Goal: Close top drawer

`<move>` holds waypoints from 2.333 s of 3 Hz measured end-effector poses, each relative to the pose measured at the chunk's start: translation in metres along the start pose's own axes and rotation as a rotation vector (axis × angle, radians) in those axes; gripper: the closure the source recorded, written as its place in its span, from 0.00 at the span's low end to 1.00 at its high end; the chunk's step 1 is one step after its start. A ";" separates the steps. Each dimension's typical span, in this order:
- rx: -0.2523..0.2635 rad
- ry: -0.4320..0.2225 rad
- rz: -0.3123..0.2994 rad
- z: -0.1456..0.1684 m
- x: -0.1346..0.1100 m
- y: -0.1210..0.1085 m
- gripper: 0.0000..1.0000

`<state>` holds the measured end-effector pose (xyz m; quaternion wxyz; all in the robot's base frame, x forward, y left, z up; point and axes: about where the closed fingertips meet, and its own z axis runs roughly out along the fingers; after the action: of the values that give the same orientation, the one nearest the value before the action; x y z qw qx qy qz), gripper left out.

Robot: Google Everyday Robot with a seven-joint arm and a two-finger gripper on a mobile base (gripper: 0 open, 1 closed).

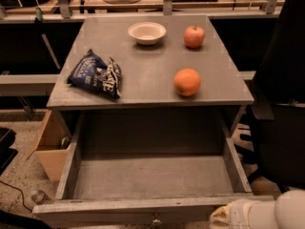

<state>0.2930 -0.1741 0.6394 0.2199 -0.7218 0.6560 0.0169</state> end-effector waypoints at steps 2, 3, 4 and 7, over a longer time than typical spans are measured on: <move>0.032 -0.048 0.049 0.018 -0.008 -0.022 1.00; 0.046 -0.068 0.067 0.025 -0.013 -0.031 1.00; 0.086 -0.074 0.074 0.032 -0.016 -0.068 1.00; 0.109 -0.100 0.039 0.047 -0.017 -0.100 1.00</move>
Offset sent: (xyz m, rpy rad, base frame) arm 0.0286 0.0168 -0.0129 0.1103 -0.0036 -0.0954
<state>0.3988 -0.1378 0.6322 0.2911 -0.6941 0.6581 0.0213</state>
